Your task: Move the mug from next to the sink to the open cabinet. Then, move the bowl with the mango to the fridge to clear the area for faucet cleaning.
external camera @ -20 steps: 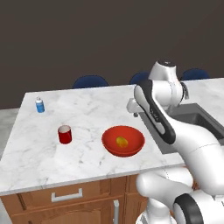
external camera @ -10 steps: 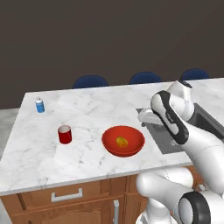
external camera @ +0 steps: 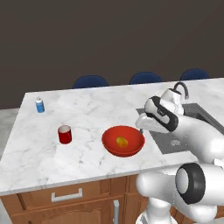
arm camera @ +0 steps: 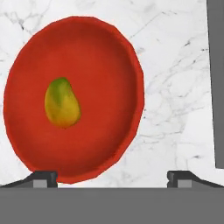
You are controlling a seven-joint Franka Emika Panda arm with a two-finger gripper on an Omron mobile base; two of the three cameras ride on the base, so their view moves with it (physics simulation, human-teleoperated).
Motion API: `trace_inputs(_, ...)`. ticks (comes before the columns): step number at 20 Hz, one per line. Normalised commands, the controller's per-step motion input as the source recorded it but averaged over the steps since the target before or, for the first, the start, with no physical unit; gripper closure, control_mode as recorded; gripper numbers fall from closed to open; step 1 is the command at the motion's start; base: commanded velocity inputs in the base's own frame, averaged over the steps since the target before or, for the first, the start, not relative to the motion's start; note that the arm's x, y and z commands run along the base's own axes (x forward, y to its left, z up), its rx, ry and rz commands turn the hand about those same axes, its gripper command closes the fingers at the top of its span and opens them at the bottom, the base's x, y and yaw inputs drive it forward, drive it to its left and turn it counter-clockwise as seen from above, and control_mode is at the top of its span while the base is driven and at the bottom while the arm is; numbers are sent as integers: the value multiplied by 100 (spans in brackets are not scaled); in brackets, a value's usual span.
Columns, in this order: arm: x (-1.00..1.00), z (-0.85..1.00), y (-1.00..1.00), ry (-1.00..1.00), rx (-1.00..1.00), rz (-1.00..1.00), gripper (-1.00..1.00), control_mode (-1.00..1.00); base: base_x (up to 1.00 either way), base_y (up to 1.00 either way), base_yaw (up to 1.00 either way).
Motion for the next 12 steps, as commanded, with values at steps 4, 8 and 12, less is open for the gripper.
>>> trace_inputs(4,14,-63,0,12,1,0,-100,-100,0,0,0)
trace_inputs(8,0,-63,0,8,3,0,-100,-100,0,0,0)
trace_inputs(12,0,-47,0,1,7,0,-100,-100,0,0,0)
